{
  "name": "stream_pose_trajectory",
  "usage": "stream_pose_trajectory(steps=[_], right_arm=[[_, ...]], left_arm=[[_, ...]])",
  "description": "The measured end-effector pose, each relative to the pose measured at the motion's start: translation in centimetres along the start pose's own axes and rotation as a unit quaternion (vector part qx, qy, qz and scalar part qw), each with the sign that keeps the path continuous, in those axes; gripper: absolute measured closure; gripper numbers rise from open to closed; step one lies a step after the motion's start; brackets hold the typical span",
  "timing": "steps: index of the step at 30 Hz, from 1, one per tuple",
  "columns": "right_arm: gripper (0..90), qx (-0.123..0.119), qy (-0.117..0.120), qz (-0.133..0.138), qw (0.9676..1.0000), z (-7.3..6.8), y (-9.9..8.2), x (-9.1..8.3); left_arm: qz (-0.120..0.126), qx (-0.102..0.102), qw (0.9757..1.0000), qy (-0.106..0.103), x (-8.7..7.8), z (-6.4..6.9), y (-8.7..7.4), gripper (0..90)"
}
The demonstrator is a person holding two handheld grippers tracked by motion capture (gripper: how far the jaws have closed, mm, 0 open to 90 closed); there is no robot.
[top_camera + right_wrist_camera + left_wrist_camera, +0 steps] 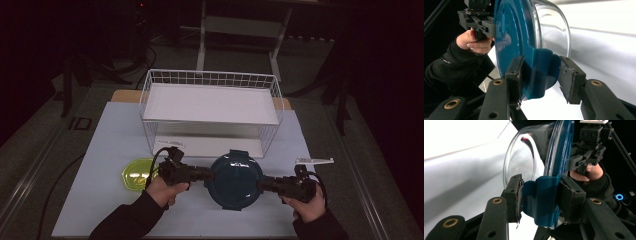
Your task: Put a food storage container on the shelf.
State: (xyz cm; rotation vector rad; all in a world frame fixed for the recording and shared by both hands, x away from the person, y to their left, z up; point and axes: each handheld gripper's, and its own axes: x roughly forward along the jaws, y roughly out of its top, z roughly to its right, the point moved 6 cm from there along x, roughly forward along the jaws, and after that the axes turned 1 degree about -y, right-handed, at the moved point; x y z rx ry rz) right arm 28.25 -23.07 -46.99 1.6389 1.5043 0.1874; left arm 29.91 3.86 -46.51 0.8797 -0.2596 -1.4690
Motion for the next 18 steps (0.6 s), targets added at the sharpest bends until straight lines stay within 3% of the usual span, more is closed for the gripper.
stream_pose_trajectory(steps=[18], right_arm=[[56.5, -0.039, 0.017, 0.028, 0.9987, -2.7, 7.8, 0.4]], left_arm=[[0.053, 0.028, 0.9981, 0.017, -4.5, 1.9, 5.9, 56.7]])
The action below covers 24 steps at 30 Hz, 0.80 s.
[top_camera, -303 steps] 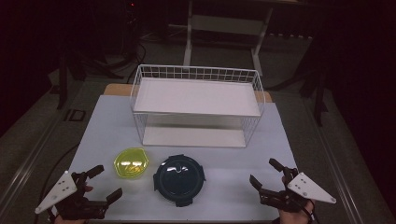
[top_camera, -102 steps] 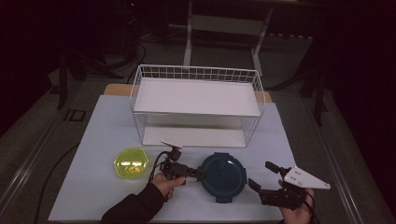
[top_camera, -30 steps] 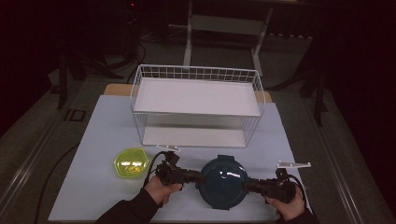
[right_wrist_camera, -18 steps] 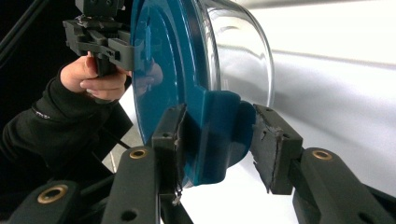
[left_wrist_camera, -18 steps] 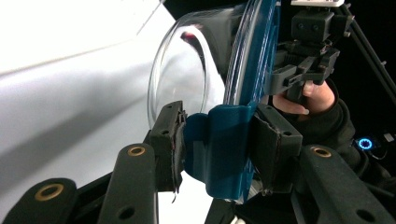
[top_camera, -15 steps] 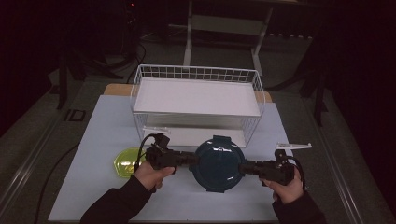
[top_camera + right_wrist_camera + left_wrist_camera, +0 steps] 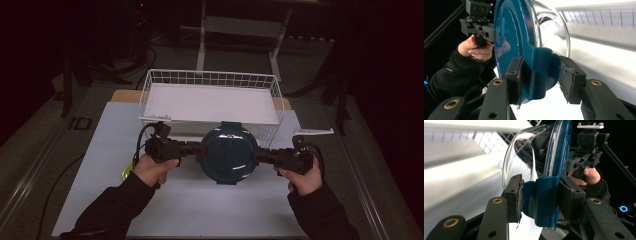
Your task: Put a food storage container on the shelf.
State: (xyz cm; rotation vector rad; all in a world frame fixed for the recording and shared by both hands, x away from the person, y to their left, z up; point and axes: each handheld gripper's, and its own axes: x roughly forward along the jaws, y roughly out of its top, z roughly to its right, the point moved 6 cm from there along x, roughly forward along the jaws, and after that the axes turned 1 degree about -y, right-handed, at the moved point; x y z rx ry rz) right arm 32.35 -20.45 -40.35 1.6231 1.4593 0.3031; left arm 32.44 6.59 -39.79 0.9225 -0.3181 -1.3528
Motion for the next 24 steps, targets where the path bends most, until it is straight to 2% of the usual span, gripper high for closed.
stream_pose_trajectory(steps=[9, 17, 24], right_arm=[[56.4, -0.021, 0.004, 0.017, 0.9996, -1.0, 4.8, 0.9], [56.4, -0.015, 0.003, 0.024, 0.9996, -0.8, 8.2, 2.2], [56.3, -0.003, 0.001, 0.024, 0.9997, 0.0, 10.3, 3.5]], left_arm=[[0.027, 0.010, 0.9995, 0.009, -2.1, 0.1, 3.4, 56.7], [0.040, 0.016, 0.9988, 0.022, -3.4, -0.7, 6.6, 56.7], [0.049, -0.006, 0.9984, 0.028, -3.9, -2.3, 8.3, 56.6]])
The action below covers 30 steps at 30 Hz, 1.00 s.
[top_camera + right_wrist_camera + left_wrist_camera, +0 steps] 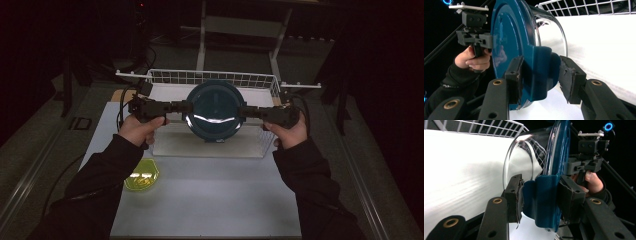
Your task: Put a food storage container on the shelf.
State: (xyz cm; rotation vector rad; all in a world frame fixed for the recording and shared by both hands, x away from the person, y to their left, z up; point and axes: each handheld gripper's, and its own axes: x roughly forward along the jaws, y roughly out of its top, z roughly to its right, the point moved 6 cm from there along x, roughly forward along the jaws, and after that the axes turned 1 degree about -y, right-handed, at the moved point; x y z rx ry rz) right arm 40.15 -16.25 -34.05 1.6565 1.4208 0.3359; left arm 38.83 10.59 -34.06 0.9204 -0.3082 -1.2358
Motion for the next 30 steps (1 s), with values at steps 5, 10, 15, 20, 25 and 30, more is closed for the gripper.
stream_pose_trajectory(steps=[5, 10, 15, 20, 25, 30], right_arm=[[56.2, 0.008, -0.015, -0.003, 0.9999, 0.7, 0.9, 0.9], [56.2, 0.025, -0.020, -0.003, 0.9995, 1.6, 1.2, 1.6], [55.8, 0.036, -0.019, 0.002, 0.9992, 1.9, 1.6, 1.9], [54.4, 0.051, -0.023, 0.006, 0.9984, 2.3, 1.8, 2.1], [52.5, 0.064, -0.024, 0.002, 0.9977, 2.9, 2.0, 2.4], [54.4, 0.055, -0.072, 0.011, 0.9958, 3.6, 2.6, 2.9]], left_arm=[[0.001, -0.018, 0.9998, 0.004, 0.3, -1.6, 0.4, 56.2], [0.007, -0.038, 0.9993, 0.001, 0.6, -2.7, 0.4, 56.1], [0.010, -0.056, 0.9983, -0.009, 0.6, -3.3, 0.7, 56.0], [0.008, -0.070, 0.9975, -0.002, 0.8, -3.7, 0.9, 55.1], [0.006, -0.097, 0.9953, -0.007, 1.1, -4.3, 1.1, 54.2], [0.003, -0.125, 0.9921, -0.003, 1.8, -5.3, 1.4, 49.5]])
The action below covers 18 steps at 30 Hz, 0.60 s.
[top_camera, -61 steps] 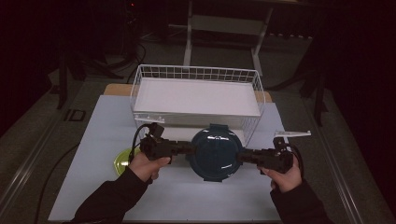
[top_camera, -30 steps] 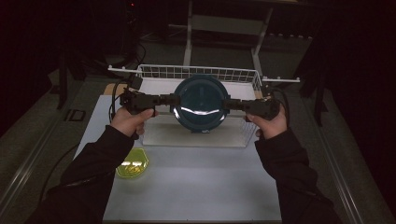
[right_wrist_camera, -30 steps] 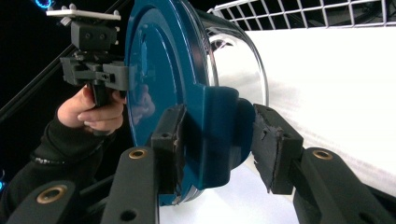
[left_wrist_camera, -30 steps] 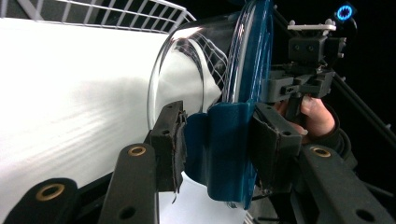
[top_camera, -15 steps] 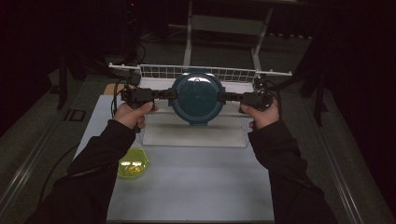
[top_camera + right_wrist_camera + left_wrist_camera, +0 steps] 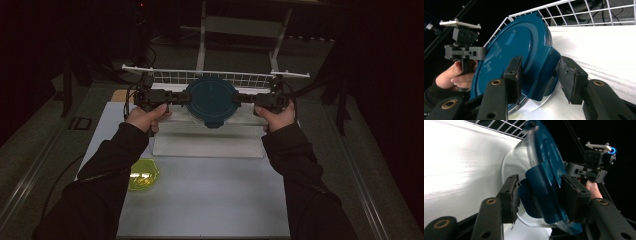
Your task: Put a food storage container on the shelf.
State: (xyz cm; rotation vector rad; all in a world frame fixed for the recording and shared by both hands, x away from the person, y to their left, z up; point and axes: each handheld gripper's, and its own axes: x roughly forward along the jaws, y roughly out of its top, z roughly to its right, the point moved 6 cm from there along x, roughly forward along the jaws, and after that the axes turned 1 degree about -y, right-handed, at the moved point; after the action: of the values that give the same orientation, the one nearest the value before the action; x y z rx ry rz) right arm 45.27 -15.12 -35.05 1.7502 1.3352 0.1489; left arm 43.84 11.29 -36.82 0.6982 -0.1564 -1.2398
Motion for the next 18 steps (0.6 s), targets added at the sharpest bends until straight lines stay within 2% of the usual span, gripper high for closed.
stream_pose_trajectory(steps=[3, 4, 7, 9, 11, 14, 18], right_arm=[[53.8, -0.002, -0.009, 0.003, 1.0000, 0.0, 0.2, 0.4], [54.0, -0.002, -0.015, 0.005, 0.9999, 0.1, 0.2, 0.5], [53.9, 0.003, -0.011, 0.006, 0.9999, 0.2, 0.3, 0.6], [53.9, 0.000, -0.013, 0.006, 0.9999, 0.1, 0.3, 0.6], [53.3, -0.001, -0.015, 0.006, 0.9999, 0.1, 0.3, 0.6], [52.3, -0.014, -0.022, 0.001, 0.9997, -0.1, 0.4, 0.5], [49.8, -0.029, -0.026, 0.002, 0.9992, -0.7, 0.4, 0.2]], left_arm=[[0.004, -0.007, 1.0000, 0.004, 0.0, -0.4, 0.1, 48.6], [0.007, -0.003, 0.9999, 0.010, 0.0, -0.3, 0.2, 48.3], [0.009, 0.022, 0.9995, 0.023, 0.0, -0.1, 0.2, 47.7], [0.010, 0.052, 0.9976, 0.046, 0.0, 0.2, 0.4, 46.3], [0.013, 0.085, 0.9935, 0.076, -0.1, 0.7, 0.5, 45.1], [0.010, 0.100, 0.9908, 0.090, -0.1, 1.2, 0.4, 43.2], [0.025, 0.108, 0.9891, 0.097, -0.7, 1.6, 0.6, 41.7]])
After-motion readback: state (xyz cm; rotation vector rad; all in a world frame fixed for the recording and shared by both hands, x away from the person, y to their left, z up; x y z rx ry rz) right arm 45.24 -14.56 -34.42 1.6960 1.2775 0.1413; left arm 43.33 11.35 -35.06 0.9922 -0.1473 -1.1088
